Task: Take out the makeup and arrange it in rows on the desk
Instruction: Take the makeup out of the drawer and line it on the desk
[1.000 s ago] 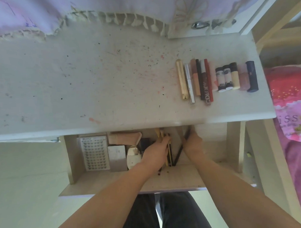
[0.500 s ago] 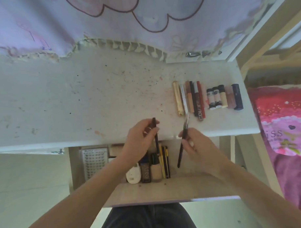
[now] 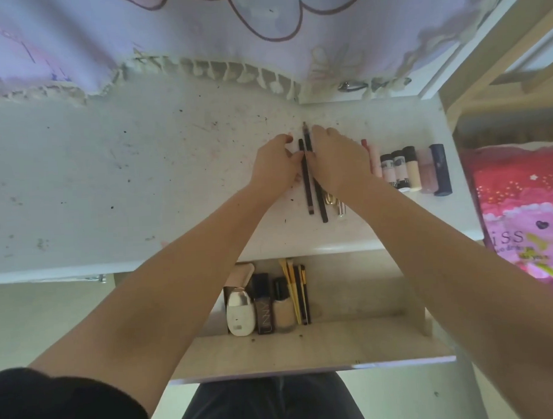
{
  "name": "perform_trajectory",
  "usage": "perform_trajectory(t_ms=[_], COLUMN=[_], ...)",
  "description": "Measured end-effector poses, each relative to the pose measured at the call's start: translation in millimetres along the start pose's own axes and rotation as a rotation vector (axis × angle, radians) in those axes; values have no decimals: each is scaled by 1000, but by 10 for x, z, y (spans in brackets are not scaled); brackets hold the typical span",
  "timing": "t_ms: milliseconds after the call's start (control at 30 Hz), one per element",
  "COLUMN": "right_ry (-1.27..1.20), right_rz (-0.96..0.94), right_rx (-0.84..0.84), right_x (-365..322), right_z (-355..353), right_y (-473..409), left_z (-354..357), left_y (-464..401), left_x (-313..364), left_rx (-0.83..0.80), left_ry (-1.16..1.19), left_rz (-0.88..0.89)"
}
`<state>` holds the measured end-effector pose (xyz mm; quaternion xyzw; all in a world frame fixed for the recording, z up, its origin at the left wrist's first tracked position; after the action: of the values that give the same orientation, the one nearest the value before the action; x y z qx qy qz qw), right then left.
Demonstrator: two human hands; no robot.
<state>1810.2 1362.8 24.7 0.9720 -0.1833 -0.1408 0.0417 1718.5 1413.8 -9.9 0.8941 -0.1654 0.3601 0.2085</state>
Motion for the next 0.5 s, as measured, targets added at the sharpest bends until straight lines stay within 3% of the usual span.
perform_trajectory(t_ms=[167, 233, 300, 400, 500], right_ry=[-335, -473, -462, -407, -492], right_rz=[-137, -137, -25, 223, 386], right_rx=[161, 26, -184, -505, -546], right_x=[52, 96, 229, 474, 531], right_z=[-163, 126, 668, 1509, 1921], right_y=[666, 1143, 1596, 2046, 2151], left_z=[-66, 70, 374, 921, 1239], left_y=[607, 1125, 1626, 1965, 1909], left_x=[6, -174, -492, -1057, -1295], left_rx=[33, -14, -138, -352, -429], left_ry=[106, 136, 49, -87, -198], left_rz=[118, 197, 186, -44, -184])
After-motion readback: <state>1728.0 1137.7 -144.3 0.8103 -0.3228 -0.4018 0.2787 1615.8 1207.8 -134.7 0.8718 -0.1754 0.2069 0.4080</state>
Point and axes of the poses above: each hand's wrist, its own y-axis away from the middle knuckle, its own z-axis out of the palm, x = y × z, the point moved 7 cm from there along -y, towards the middle knuckle, and after that the axes turned 7 degrees about -y, right-handed, at the moved point
